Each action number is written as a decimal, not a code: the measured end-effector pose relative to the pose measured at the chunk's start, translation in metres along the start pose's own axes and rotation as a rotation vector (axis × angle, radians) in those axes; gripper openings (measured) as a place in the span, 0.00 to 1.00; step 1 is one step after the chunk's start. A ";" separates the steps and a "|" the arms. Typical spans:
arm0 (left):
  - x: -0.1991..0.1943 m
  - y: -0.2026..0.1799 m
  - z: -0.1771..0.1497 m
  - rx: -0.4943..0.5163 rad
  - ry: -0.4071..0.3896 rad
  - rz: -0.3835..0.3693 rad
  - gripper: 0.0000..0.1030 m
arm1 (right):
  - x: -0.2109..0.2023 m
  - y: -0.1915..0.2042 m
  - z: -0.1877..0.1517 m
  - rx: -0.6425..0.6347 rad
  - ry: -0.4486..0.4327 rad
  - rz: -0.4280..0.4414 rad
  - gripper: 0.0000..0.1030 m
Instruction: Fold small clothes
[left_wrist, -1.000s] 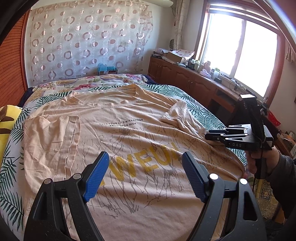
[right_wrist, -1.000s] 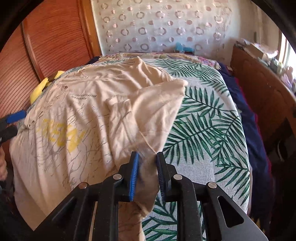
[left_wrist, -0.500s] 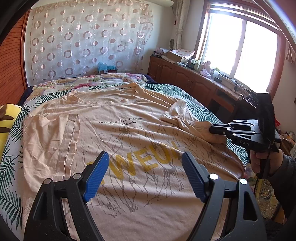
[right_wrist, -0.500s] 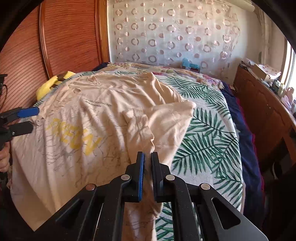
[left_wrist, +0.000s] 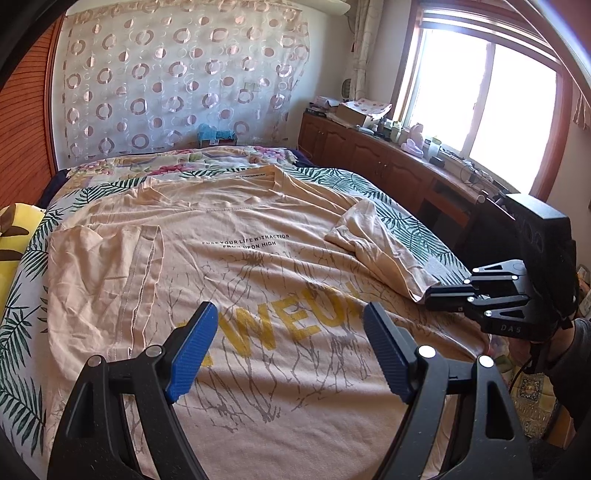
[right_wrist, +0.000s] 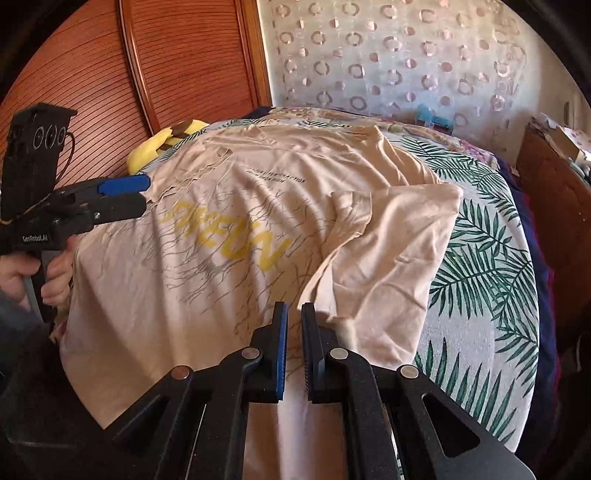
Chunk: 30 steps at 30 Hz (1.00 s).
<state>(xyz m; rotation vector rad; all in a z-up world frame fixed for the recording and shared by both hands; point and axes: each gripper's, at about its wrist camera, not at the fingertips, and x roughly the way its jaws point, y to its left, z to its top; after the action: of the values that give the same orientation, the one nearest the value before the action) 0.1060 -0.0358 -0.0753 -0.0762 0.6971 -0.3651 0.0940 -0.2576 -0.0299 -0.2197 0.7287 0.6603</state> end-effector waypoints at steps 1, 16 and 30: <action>0.000 0.000 0.000 0.000 0.000 -0.001 0.79 | -0.002 -0.003 0.002 0.005 -0.011 -0.002 0.10; -0.012 0.011 -0.002 -0.007 -0.010 0.021 0.79 | 0.085 -0.048 0.079 0.118 0.065 -0.064 0.46; -0.012 0.025 -0.010 -0.036 -0.002 0.033 0.79 | 0.105 -0.011 0.105 0.047 0.076 0.100 0.14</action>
<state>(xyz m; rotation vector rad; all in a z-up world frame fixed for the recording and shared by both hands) 0.0990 -0.0080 -0.0800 -0.0990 0.7022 -0.3208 0.2168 -0.1728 -0.0243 -0.1665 0.8320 0.7324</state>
